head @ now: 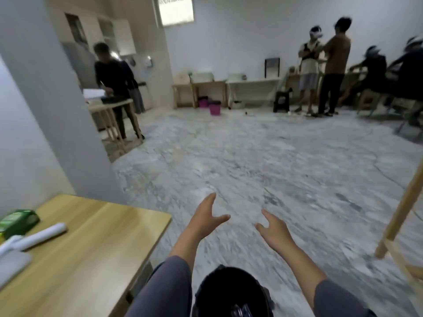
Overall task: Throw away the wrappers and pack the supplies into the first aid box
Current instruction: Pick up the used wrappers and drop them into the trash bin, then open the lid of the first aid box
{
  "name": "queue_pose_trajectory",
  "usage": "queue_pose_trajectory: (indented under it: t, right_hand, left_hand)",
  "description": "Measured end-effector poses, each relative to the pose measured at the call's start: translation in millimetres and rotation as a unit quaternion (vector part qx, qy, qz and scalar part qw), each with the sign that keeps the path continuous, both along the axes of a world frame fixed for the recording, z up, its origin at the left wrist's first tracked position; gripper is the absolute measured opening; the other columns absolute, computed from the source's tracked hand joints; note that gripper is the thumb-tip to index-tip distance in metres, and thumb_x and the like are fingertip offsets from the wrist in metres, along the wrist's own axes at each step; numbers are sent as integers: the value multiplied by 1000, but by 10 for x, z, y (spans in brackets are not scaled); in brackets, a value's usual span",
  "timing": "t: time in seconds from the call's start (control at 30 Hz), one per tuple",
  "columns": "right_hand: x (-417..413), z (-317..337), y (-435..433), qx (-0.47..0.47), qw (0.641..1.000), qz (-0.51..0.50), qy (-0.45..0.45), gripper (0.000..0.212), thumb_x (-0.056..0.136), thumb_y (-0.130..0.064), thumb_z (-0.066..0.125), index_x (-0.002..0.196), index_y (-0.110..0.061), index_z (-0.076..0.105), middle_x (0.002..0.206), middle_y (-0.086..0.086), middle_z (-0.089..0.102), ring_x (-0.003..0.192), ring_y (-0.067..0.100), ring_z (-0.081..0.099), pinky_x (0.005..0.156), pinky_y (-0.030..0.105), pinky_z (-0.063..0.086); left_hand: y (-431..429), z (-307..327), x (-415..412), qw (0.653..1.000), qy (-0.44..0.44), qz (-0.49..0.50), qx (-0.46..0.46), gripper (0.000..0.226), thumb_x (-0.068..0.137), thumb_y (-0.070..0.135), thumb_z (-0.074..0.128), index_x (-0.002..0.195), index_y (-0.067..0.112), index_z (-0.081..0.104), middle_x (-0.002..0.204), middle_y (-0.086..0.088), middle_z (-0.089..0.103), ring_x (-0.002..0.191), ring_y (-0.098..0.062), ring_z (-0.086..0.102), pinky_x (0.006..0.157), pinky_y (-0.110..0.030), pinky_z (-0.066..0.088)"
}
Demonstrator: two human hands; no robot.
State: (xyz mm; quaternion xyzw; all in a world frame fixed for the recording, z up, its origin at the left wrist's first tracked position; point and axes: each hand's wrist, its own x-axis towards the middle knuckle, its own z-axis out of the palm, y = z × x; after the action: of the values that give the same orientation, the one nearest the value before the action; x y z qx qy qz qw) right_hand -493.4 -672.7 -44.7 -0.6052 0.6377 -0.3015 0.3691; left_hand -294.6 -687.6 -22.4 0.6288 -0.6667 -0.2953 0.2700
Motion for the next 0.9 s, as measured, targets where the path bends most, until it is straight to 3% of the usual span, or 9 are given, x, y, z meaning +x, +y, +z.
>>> queue_pose_trajectory:
  t: [0.23, 0.43, 0.73, 0.9]
  right_hand:
    - [960, 927, 331, -110, 988, 111, 17, 60, 94, -24, 50, 146, -13, 24, 155, 4, 25, 142, 22, 27, 113, 31, 25]
    - [2087, 1397, 644, -188, 955, 226, 47, 59, 92, -23, 51, 145, -11, 28, 153, 7, 29, 141, 22, 28, 113, 31, 25]
    - [3960, 1465, 1375, -272, 861, 428, 34, 55, 88, -17, 57, 139, -6, 38, 148, 12, 39, 137, 20, 37, 108, 21, 25]
    - [4790, 1404, 1887, -277, 804, 527, 14, 54, 89, -19, 56, 139, -8, 39, 148, 9, 39, 136, 20, 37, 108, 23, 26]
  left_hand:
    - [681, 908, 1069, 988, -54, 102, -98, 87, 88, 40, 66, 154, 15, 17, 162, -4, 18, 148, -20, 19, 115, -32, 21]
    - [1488, 1275, 2224, 961, -114, 214, -134, 86, 86, 38, 69, 153, 12, 22, 161, -6, 22, 148, -19, 22, 118, -29, 19]
    - [3090, 1349, 3548, 898, -172, 384, -129, 76, 88, 38, 66, 150, 12, 31, 159, -4, 29, 149, -17, 21, 116, -25, 16]
    - [4016, 1242, 3953, 851, -168, 485, -106, 75, 89, 43, 63, 152, 18, 29, 160, 1, 26, 149, -14, 18, 117, -30, 17]
